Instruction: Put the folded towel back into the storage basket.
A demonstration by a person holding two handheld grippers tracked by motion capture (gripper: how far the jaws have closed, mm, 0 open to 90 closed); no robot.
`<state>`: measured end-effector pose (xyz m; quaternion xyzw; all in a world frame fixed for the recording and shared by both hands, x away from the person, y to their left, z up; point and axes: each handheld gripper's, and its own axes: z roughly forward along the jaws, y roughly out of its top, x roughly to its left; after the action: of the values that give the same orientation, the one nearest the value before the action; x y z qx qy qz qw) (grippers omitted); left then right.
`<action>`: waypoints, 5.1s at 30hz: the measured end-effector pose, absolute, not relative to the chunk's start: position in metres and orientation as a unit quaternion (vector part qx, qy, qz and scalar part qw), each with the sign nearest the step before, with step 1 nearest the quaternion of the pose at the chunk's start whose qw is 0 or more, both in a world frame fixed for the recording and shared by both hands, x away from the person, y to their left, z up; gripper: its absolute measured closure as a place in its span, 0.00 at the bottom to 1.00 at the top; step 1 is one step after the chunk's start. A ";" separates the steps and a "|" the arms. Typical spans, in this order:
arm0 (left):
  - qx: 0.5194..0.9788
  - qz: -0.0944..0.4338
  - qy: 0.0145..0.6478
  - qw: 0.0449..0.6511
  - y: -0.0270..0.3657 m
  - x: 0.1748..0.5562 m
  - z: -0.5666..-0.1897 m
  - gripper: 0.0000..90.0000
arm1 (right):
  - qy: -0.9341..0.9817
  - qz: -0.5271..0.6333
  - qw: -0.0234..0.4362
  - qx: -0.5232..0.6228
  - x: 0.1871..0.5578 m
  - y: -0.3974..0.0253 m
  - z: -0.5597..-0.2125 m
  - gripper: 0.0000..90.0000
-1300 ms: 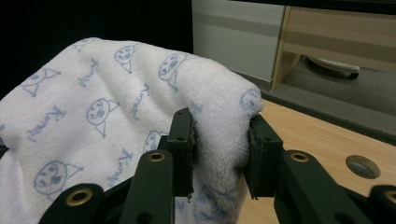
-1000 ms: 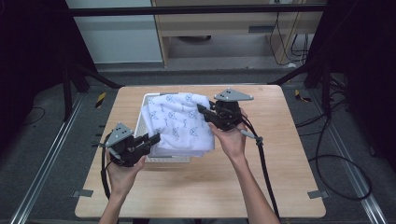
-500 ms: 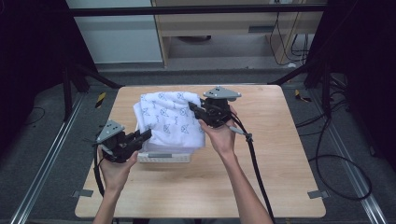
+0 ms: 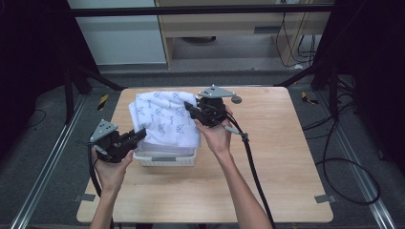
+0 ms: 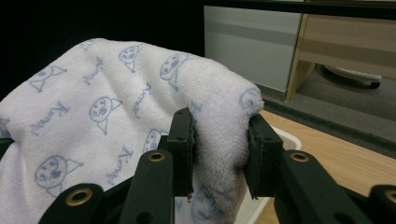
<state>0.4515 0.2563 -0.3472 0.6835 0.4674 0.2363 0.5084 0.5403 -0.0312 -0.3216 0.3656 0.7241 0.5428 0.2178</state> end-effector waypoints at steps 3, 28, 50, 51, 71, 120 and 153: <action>0.683 0.240 0.471 0.505 0.258 0.454 -0.349 0.84 | 0.724 0.543 0.218 0.366 0.543 -0.028 -0.324 0.75; 0.687 0.234 0.499 0.474 0.265 0.477 -0.376 0.84 | 0.737 0.517 0.215 0.379 0.569 -0.008 -0.353 0.75; 0.703 0.220 0.515 0.440 0.264 0.493 -0.402 0.84 | 0.754 0.479 0.211 0.395 0.581 0.003 -0.383 0.75; 0.704 0.219 0.514 0.437 0.264 0.494 -0.403 0.84 | 0.755 0.478 0.212 0.395 0.582 0.003 -0.384 0.75; 0.720 0.212 0.520 0.408 0.258 0.503 -0.422 0.84 | 0.761 0.455 0.203 0.416 0.588 0.004 -0.414 0.75; 0.695 0.249 0.510 0.442 0.260 0.488 -0.409 0.55 | 0.768 0.452 0.250 0.379 0.569 -0.023 -0.399 0.28; 0.726 0.264 0.461 0.436 0.254 0.441 -0.415 0.39 | 0.756 0.472 0.260 0.370 0.480 -0.161 -0.412 0.17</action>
<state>0.4410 0.2537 -0.4153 0.7264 0.4610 0.2638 0.4362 0.4798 -0.1608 -0.4116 0.3702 0.7564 0.4723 0.2602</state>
